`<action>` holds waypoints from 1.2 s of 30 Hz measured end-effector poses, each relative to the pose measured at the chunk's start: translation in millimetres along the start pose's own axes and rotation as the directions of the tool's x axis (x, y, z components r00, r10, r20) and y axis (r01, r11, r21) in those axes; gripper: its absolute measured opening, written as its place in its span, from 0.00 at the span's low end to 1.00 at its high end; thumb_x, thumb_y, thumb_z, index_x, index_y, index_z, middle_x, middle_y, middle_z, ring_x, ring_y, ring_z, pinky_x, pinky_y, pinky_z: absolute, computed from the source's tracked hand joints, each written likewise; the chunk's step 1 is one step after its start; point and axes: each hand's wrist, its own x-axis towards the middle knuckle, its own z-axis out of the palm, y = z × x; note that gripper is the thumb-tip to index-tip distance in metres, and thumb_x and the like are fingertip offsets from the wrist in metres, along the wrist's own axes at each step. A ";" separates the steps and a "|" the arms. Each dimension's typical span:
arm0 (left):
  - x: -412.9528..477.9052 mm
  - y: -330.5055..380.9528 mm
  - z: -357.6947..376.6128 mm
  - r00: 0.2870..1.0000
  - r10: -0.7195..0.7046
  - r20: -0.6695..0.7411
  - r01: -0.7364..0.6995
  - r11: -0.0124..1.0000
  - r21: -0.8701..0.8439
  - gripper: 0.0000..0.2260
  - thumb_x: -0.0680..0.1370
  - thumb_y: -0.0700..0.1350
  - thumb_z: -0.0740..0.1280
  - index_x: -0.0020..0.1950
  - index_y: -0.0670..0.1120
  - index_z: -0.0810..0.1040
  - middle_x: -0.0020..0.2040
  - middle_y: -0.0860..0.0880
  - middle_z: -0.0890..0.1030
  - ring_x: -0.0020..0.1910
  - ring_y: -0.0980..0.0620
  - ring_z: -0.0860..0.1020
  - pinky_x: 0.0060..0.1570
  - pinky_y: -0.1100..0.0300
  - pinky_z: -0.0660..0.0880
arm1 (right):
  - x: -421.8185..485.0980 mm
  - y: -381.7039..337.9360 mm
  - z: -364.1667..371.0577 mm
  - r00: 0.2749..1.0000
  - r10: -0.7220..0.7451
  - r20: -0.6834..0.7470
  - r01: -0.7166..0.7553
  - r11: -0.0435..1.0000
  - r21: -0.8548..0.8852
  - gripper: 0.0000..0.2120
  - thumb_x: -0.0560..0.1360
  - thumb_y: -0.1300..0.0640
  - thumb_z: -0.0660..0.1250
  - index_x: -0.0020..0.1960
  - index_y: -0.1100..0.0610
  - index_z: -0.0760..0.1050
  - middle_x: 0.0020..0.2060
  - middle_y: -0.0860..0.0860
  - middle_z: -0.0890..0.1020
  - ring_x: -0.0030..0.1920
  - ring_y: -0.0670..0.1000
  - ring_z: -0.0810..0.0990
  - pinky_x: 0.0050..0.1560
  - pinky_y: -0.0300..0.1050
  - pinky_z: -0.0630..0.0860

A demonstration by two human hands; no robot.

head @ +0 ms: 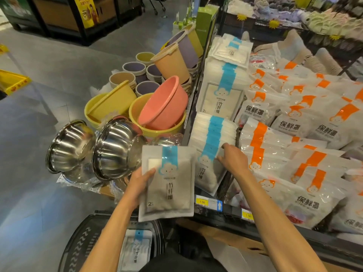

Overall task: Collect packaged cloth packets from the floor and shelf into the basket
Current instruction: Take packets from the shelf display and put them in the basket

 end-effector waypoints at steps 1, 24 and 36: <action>-2.1 2.2 2.4 1.000 0.022 0.016 -0.023 0.998 0.052 0.09 0.82 0.45 0.66 0.61 0.49 0.80 0.54 0.46 0.86 0.53 0.45 0.84 0.54 0.44 0.80 | -3.9 -2.0 -8.6 1.000 -0.011 0.025 0.011 1.000 -0.016 0.19 0.78 0.48 0.67 0.64 0.58 0.72 0.55 0.57 0.79 0.54 0.59 0.79 0.47 0.52 0.78; -52.5 65.4 66.7 0.826 0.380 0.418 -0.493 0.845 0.207 0.13 0.80 0.51 0.68 0.55 0.41 0.79 0.48 0.41 0.83 0.43 0.44 0.83 0.38 0.51 0.82 | -93.8 -28.1 -126.8 0.943 -0.276 0.183 0.237 0.948 0.212 0.14 0.69 0.48 0.78 0.50 0.54 0.84 0.40 0.51 0.84 0.39 0.51 0.79 0.35 0.45 0.69; -13.4 48.5 96.5 0.883 0.339 0.324 -0.406 0.899 0.166 0.10 0.79 0.48 0.70 0.57 0.43 0.79 0.48 0.47 0.85 0.47 0.51 0.85 0.48 0.49 0.82 | -61.2 -12.5 -149.6 0.938 -0.247 0.243 0.194 0.955 0.223 0.09 0.72 0.51 0.76 0.39 0.45 0.77 0.38 0.44 0.82 0.37 0.44 0.77 0.32 0.35 0.70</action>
